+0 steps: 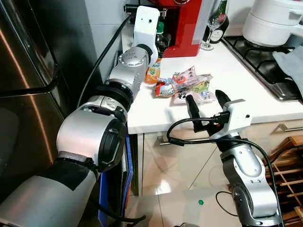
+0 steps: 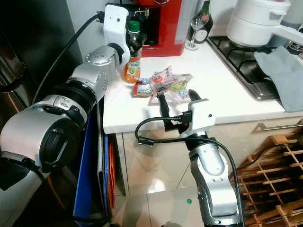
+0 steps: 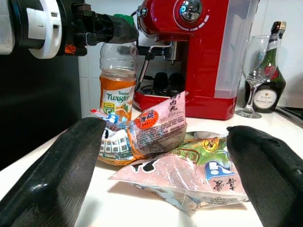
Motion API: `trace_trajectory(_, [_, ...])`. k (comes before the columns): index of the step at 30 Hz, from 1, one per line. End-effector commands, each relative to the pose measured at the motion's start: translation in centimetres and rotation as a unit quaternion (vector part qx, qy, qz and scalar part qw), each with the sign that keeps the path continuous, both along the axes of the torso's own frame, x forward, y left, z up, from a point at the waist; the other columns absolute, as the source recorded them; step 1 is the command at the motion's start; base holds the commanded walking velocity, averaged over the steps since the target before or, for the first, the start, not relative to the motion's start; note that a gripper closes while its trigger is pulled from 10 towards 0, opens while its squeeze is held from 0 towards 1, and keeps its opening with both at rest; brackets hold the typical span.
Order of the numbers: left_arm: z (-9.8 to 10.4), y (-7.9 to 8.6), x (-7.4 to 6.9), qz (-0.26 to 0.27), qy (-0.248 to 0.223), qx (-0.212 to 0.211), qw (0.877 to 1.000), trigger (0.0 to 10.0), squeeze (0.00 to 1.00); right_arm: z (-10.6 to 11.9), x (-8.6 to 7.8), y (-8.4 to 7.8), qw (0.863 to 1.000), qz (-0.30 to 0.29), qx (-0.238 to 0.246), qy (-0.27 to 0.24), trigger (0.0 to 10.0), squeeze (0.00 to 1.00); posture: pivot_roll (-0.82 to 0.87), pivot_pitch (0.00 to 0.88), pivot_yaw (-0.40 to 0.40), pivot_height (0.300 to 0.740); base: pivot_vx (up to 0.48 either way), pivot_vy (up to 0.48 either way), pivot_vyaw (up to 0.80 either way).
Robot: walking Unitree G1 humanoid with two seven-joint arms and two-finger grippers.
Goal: Restocking fridge
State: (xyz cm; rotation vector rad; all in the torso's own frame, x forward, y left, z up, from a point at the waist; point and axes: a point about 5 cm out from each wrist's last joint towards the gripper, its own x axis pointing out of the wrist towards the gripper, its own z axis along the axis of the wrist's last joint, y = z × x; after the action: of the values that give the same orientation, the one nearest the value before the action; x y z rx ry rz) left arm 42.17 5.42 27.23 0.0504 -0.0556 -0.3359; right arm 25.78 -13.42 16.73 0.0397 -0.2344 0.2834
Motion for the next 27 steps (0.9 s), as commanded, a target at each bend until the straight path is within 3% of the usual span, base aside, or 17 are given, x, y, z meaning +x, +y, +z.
trace_trajectory(1, [-2.7, -0.2, -0.3, -0.008, 0.055, 0.012, 0.998, 0.0, 0.00, -0.2, 0.5, -0.2, 1.000, 0.001, -0.005, 0.007, 10.0, 0.00, -0.24, 0.000, 0.011, 0.740, 0.000, 0.000, 0.00])
trace_trajectory(10, [-1.8, -0.5, -0.3, -0.026, 0.035, 0.007, 0.999, 0.0, 0.00, -0.2, 1.5, -0.2, 1.000, 0.006, -0.010, 0.005, 10.0, 0.00, -0.22, 0.000, -0.002, 0.740, 0.000, 0.000, 0.00])
trace_trajectory(15, [-0.4, -0.6, -0.3, -0.043, -0.003, -0.004, 0.999, 0.0, 0.00, 0.0, 2.1, -0.1, 1.000, 0.006, -0.008, 0.000, 10.0, 0.00, -0.20, 0.000, -0.008, 0.740, 0.000, 0.000, 0.00])
trace_trajectory(20, [3.6, -0.3, -0.5, -0.070, -0.112, -0.016, 0.991, 0.0, 0.00, 0.0, 2.8, 0.1, 1.000, 0.008, -0.005, -0.006, 10.0, 0.00, -0.17, 0.000, -0.019, 0.740, 0.000, 0.000, 0.00])
trace_trajectory(22, [3.9, -0.2, -0.6, -0.072, -0.121, -0.015, 0.990, 0.0, 0.00, 0.0, 2.9, 0.2, 1.000, 0.009, -0.004, -0.007, 10.0, 0.00, -0.17, 0.000, -0.019, 0.740, 0.000, 0.000, 0.00])
trace_trajectory(23, [5.0, -0.1, -0.9, -0.080, -0.161, -0.014, 0.984, 0.0, 0.00, 0.1, 3.2, 0.2, 1.000, 0.010, -0.005, -0.009, 10.0, 0.00, -0.15, 0.000, -0.029, 0.740, 0.000, 0.000, 0.00])
trace_trajectory(27, [6.4, -0.5, -1.8, -0.108, -0.214, -0.021, 0.971, 0.0, 0.00, 0.2, 3.7, 0.2, 1.000, 0.013, -0.007, -0.013, 10.0, 0.00, -0.13, 0.000, -0.037, 0.740, 0.000, 0.000, 0.00])
